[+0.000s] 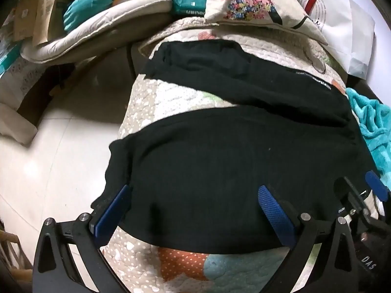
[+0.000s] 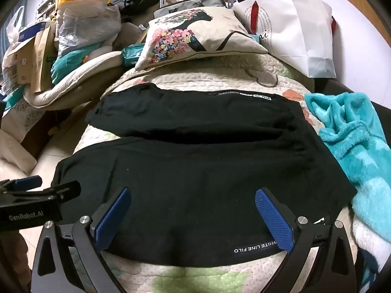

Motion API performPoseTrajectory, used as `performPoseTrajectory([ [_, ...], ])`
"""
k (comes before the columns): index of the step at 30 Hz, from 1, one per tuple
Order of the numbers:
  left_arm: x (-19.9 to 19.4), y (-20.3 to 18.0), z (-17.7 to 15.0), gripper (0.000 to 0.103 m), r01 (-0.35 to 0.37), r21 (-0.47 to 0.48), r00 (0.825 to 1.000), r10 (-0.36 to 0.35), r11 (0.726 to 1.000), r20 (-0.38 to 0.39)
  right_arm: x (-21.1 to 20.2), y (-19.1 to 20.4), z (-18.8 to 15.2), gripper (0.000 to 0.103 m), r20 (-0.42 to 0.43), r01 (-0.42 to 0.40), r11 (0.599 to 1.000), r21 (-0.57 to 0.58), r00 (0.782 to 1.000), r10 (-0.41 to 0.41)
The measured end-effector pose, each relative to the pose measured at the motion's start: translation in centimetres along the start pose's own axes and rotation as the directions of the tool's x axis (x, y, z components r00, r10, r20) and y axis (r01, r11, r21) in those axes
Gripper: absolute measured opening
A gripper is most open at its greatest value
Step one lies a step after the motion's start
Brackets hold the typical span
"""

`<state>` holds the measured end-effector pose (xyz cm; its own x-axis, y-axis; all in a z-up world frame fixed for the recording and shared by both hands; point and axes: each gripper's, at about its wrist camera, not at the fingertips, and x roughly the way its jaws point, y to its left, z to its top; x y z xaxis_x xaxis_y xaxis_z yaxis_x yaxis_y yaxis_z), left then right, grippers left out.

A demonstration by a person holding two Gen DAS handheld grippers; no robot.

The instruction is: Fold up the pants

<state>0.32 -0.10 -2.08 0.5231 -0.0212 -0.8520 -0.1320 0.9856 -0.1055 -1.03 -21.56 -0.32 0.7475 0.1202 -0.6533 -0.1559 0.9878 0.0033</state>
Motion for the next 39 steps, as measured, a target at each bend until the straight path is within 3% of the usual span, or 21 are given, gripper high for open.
performPoseTrajectory([
  [11, 2.6, -1.3, -1.9, 0.103, -0.043, 0.06, 0.997, 0.047, 0.997, -0.069, 0.3, -1.1, 0.0, 0.103, -0.022, 0.009, 0.998, 0.055, 1.0, -0.007],
  [14, 2.6, -0.9, -2.1, 0.103, -0.027, 0.03, 0.997, 0.029, 0.999, -0.074, 0.3, -1.1, 0.0, 0.103, -0.022, 0.011, 0.998, 0.063, 1.0, -0.01],
  [18, 3.1, 0.6, -2.5, 0.103, 0.06, -0.058, 0.994, -0.064, 0.997, -0.083, 0.3, -1.2, 0.1, 0.103, -0.021, 0.015, 0.998, 0.069, 1.0, -0.014],
  [26, 2.6, 0.7, -2.3, 0.102, 0.066, -0.047, 0.991, -0.071, 0.997, -0.116, 0.1, -1.4, 0.4, 0.103, -0.023, 0.019, 0.998, 0.067, 1.0, -0.018],
  [27, 2.3, 1.0, -2.1, 0.1, 0.086, -0.065, 0.989, -0.093, 0.994, -0.115, 0.0, -1.5, 0.6, 0.103, -0.028, 0.019, 0.998, 0.066, 0.999, -0.017],
  [29, 1.5, 1.6, -1.1, 0.08, 0.131, -0.094, 0.983, -0.141, 0.987, -0.114, -0.7, -1.7, 1.6, 0.103, -0.037, 0.007, 0.998, 0.065, 0.999, -0.005],
  [30, 0.9, 2.1, -0.4, 0.075, 0.167, -0.111, 0.976, -0.18, 0.98, -0.122, -1.1, -1.8, 2.2, 0.103, -0.037, 0.002, 0.998, 0.065, 0.999, 0.0],
  [33, -1.7, 3.8, 2.4, 0.072, 0.277, -0.162, 0.952, -0.294, 0.947, -0.089, -2.5, -2.6, 5.0, 0.103, -0.051, -0.061, 0.997, 0.056, 0.997, 0.064],
  [35, -3.2, 3.7, 5.2, 0.072, 0.281, -0.107, 0.957, -0.287, 0.954, -0.048, -2.2, -3.6, 7.6, 0.103, -0.092, -0.12, 0.993, 0.019, 0.988, 0.122],
  [36, -3.8, 3.5, 6.8, 0.072, 0.256, -0.037, 0.966, -0.257, 0.966, -0.028, -1.8, -3.9, 8.5, 0.103, -0.106, -0.137, 0.991, -0.001, 0.985, 0.136],
  [39, -3.3, 3.2, 10.6, 0.072, 0.181, 0.113, 0.982, -0.185, 0.977, 0.028, 0.7, -5.1, 11.6, 0.103, -0.127, -0.139, 0.985, -0.098, 0.984, 0.126],
])
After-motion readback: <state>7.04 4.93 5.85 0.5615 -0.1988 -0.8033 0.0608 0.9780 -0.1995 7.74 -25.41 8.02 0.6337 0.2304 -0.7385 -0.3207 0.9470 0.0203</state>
